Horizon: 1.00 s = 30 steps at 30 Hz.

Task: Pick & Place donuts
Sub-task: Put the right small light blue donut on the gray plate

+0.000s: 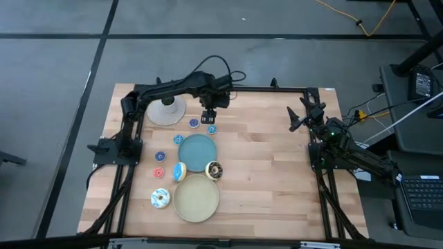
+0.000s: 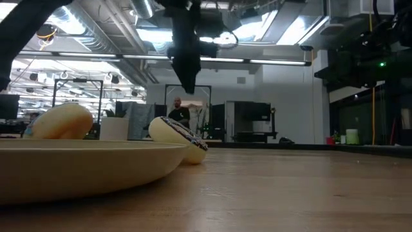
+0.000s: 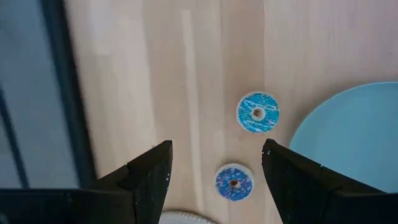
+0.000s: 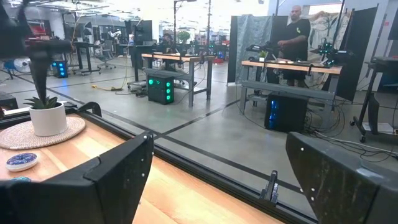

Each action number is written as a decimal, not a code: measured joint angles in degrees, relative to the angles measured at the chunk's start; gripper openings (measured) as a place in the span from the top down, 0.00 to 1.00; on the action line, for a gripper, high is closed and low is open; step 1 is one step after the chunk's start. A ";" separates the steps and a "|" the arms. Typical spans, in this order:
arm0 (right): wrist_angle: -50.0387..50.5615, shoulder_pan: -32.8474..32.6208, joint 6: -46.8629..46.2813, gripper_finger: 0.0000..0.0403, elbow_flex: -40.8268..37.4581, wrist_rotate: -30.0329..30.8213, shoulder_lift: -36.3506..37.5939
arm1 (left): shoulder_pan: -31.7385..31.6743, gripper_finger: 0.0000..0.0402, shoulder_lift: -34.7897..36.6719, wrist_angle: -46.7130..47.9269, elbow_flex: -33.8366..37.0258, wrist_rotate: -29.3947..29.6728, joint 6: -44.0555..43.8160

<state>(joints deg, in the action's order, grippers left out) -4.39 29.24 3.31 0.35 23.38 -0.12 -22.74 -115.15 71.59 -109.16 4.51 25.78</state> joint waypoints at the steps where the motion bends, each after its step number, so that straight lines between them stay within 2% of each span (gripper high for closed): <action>1: -0.01 0.00 0.00 0.09 0.01 0.00 0.00 | 0.10 0.40 -0.64 0.13 0.02 0.02 -0.34; 15: 0.01 0.01 0.00 0.09 0.00 0.00 0.00 | 0.22 0.40 -6.95 0.21 0.08 -0.10 -2.98; 30: -0.01 0.02 0.00 0.09 0.01 -0.02 -0.02 | 2.07 0.40 -5.70 -10.65 11.86 -2.85 -6.75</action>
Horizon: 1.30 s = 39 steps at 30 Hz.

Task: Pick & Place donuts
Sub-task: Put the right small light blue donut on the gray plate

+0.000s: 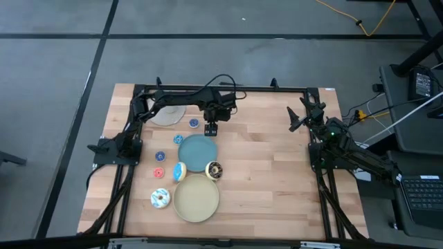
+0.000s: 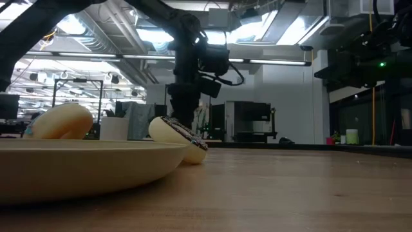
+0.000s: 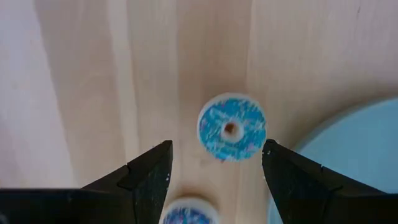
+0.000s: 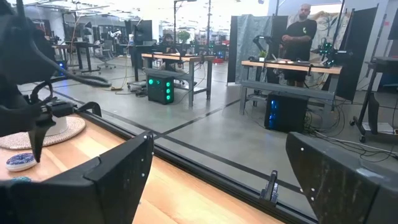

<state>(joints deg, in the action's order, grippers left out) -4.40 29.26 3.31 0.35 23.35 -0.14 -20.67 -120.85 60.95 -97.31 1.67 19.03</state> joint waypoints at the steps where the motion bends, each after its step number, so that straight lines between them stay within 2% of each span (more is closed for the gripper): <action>1: 0.01 -0.01 0.00 0.09 0.00 0.02 0.00 | 0.13 0.40 0.09 -0.81 0.43 0.20 -0.29; 8: 0.00 -0.02 0.00 0.09 -0.01 0.02 0.00 | 0.16 0.40 0.15 -5.25 4.15 0.77 -0.45; 14: 0.00 -0.02 0.00 0.09 0.00 0.02 0.00 | -0.25 0.40 0.15 -7.39 5.96 4.17 -0.46; 32: 0.01 -0.01 0.00 0.09 0.01 0.02 0.00 | -0.76 0.41 0.15 -7.62 6.02 3.02 0.19; 39: 0.01 -0.02 0.00 0.09 -0.01 0.02 0.00 | -0.82 0.50 0.15 -7.42 6.02 1.78 0.19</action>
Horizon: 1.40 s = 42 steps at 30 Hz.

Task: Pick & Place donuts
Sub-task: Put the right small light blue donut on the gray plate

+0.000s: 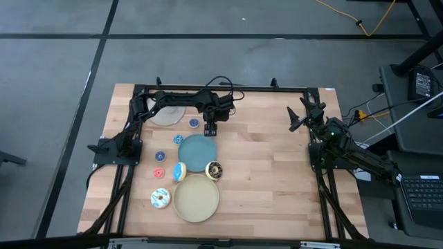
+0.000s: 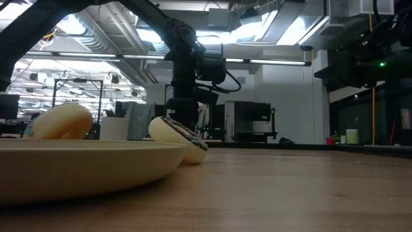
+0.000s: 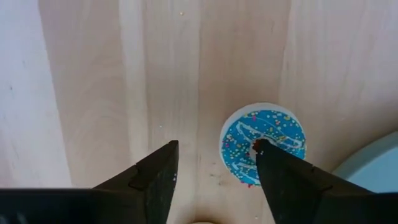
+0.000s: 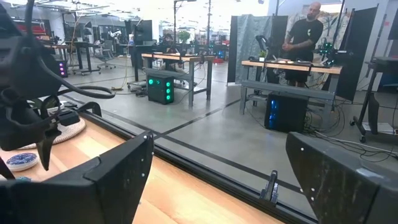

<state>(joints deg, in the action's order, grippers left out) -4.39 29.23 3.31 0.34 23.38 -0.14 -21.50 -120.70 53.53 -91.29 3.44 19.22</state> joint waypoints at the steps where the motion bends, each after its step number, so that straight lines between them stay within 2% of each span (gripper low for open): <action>1: 0.00 0.01 0.00 0.09 0.02 0.00 0.00 | 0.00 0.51 0.00 0.14 0.00 -0.04 0.21; 7: 0.00 0.00 0.00 0.09 0.01 0.00 0.00 | -0.04 0.55 0.00 0.05 1.10 -2.11 3.65; 21: 0.00 0.00 0.00 0.09 0.01 0.00 0.00 | -0.04 0.57 0.00 -0.23 2.56 -2.29 4.07; 36: 0.01 0.00 0.00 0.09 0.01 0.00 0.00 | -0.51 0.92 0.00 1.02 2.58 -2.34 5.51; 42: 0.01 0.00 0.00 0.09 0.01 0.00 0.01 | -0.66 0.97 0.00 1.15 2.60 -2.32 5.53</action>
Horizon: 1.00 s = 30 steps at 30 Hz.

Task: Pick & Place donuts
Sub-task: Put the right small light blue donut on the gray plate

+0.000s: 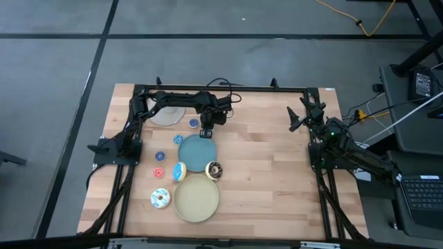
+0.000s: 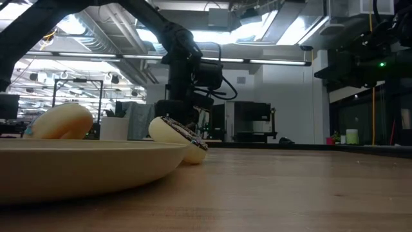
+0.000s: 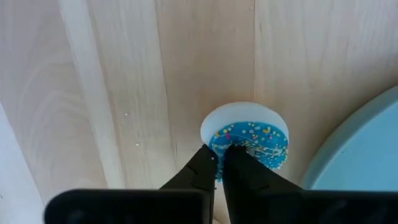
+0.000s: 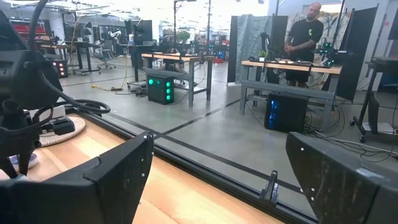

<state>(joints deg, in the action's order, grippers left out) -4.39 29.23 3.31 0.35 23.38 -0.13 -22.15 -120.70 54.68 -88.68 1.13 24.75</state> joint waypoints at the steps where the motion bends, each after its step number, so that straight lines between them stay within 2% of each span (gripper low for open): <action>1: -0.01 0.00 0.00 0.09 -0.01 0.00 0.01 | -0.07 0.97 0.00 0.09 0.00 0.00 0.00; 9: -0.02 0.00 0.00 0.09 0.02 0.00 0.01 | -0.60 0.96 0.27 3.19 -0.84 0.71 0.01; 19: -0.01 0.00 0.00 0.09 -0.01 0.00 0.01 | -0.92 0.96 4.39 3.72 -1.07 0.41 -2.18; 30: 0.00 0.01 0.00 0.09 0.00 0.00 0.01 | -0.88 0.97 8.45 3.86 -1.11 -3.21 -5.94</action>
<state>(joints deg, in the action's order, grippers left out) -4.39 29.25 3.31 0.35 23.38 -0.12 -23.03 -112.26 58.54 -89.80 -2.09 18.82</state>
